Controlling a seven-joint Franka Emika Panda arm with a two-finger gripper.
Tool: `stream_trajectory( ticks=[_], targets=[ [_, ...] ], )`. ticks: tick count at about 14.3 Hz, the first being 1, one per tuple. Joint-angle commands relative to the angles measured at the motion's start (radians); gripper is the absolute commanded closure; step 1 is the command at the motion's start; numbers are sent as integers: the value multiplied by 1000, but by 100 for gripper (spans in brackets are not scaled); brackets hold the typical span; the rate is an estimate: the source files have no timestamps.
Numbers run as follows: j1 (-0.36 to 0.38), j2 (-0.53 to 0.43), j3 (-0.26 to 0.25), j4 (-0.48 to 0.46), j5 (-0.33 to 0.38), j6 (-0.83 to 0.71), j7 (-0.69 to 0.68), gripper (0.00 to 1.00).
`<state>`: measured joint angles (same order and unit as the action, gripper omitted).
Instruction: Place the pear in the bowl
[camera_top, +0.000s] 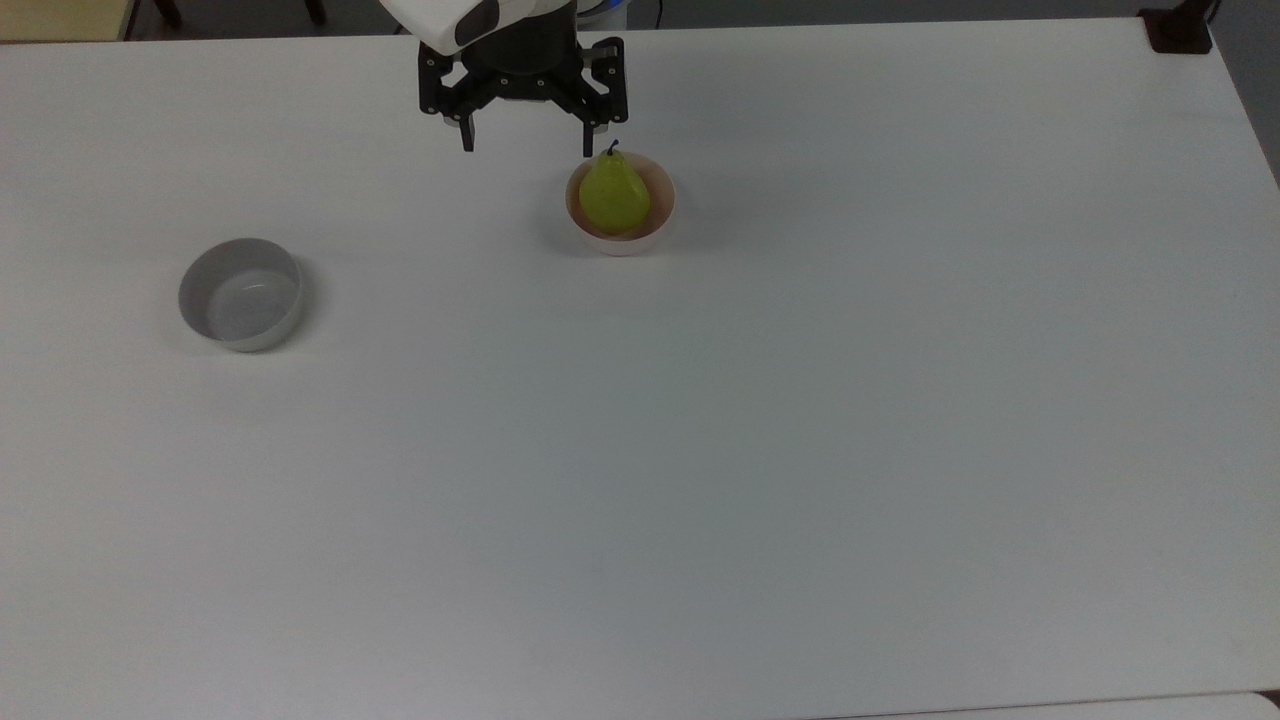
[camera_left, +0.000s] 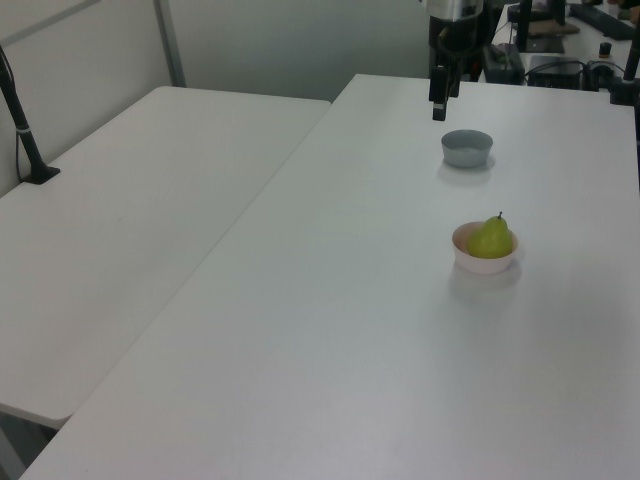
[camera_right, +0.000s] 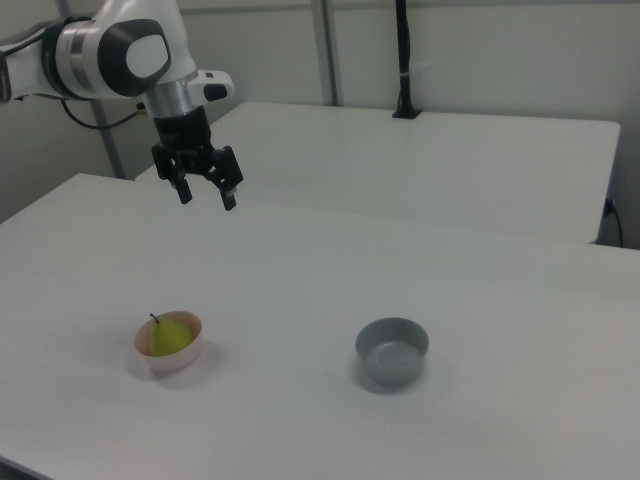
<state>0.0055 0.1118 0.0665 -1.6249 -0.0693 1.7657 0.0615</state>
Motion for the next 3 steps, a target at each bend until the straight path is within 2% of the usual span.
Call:
stream_trajectory(
  ticks=[1,3],
  targets=[
    [7,-15,-11,16,40,-74,17,0],
    [7,-15,-10,17,40,-74,17,0]
  ],
)
